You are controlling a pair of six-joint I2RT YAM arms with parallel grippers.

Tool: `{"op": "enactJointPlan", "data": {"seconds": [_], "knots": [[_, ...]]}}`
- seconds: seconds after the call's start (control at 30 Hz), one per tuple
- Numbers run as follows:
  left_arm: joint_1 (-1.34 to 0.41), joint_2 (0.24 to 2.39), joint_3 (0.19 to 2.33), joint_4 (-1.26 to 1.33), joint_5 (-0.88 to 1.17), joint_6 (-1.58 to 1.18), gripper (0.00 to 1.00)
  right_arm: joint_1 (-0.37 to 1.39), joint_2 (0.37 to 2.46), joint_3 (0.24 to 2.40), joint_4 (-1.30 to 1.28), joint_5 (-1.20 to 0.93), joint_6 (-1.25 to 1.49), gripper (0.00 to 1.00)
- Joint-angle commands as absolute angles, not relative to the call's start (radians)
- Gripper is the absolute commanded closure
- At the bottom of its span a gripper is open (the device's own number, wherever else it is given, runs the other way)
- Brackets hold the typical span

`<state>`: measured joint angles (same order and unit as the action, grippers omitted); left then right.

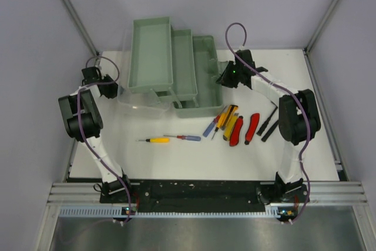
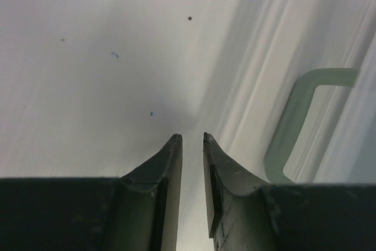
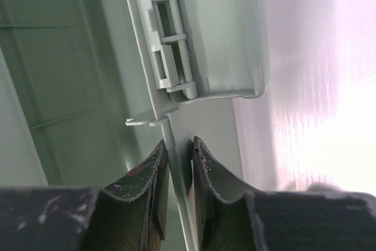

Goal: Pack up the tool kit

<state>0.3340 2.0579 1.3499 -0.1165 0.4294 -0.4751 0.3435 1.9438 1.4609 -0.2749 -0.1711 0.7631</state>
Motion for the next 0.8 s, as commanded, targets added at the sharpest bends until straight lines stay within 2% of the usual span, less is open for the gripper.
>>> {"op": "enactJointPlan", "data": {"seconds": [0.0, 0.53, 0.77], "knots": [[0.324, 2.039, 1.376, -0.147, 0.391, -0.450, 0.76, 0.341, 2.019, 1.463, -0.307, -0.158, 0.770, 0.81], [0.331, 2.003, 1.492, -0.331, 0.158, -0.446, 0.78, 0.348, 2.022, 1.499, -0.307, -0.190, 0.752, 0.81], [0.336, 1.959, 1.569, -0.416, 0.080, -0.494, 0.73, 0.359, 2.046, 1.517, -0.310, -0.187, 0.765, 0.84]]}}
